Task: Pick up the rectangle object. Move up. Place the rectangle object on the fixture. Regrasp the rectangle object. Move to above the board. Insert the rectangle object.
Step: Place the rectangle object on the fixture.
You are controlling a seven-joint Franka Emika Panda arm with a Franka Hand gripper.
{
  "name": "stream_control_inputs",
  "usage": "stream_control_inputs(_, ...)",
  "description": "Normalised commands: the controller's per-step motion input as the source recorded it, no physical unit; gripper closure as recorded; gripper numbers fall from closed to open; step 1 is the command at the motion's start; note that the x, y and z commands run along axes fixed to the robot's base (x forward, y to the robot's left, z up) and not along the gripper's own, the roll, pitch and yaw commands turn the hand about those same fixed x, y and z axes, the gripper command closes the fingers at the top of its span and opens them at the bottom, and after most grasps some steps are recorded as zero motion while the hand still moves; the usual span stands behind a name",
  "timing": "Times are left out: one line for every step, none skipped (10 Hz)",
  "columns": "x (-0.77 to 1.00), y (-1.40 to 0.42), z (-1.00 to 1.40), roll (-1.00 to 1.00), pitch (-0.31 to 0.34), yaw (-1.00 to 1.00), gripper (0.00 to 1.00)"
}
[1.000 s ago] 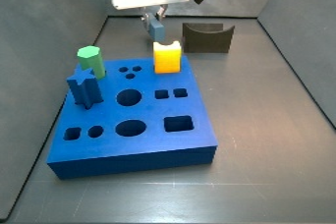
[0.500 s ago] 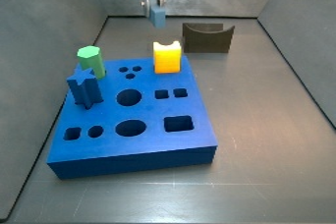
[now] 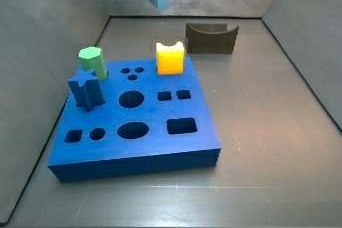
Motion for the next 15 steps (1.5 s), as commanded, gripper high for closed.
stream_control_inputs(-0.02, 0.0, 0.73, 0.18, 0.095, 0.02, 1.0)
stream_control_inputs(-0.02, 0.0, 0.59, 0.18, 0.106, 0.03, 1.0)
stream_control_inputs(-0.01, 0.0, 0.39, 0.17, 0.121, 0.03, 1.0)
stream_control_inputs(0.0, 0.0, 0.24, 0.18, 0.132, 0.04, 1.0)
stream_control_inputs(1.0, 0.0, -0.36, 0.19, 0.099, -1.0, 1.0)
stream_control_inputs(1.0, 0.0, -0.42, 0.19, 0.104, -1.0, 1.0)
stream_control_inputs(1.0, 0.0, -0.39, 0.17, 0.111, -1.0, 1.0)
stream_control_inputs(1.0, 0.01, -0.32, 0.18, 0.147, -1.0, 1.0)
stream_control_inputs(1.0, 0.0, -0.29, 0.2, 0.189, -1.0, 1.0)
stream_control_inputs(1.0, 0.01, -0.27, 0.16, 0.173, -0.42, 1.0)
stream_control_inputs(1.0, 0.01, -0.25, 0.13, 0.153, -0.2, 1.0)
stream_control_inputs(1.0, 0.01, -0.21, 0.09, 0.127, -0.06, 1.0)
stream_control_inputs(1.0, 0.01, -0.19, 0.07, 0.127, -0.04, 1.0)
stream_control_inputs(1.0, 0.01, -0.17, 0.05, 0.127, -0.02, 1.0)
stream_control_inputs(1.0, 0.0, -0.15, 0.02, 0.131, -0.01, 1.0)
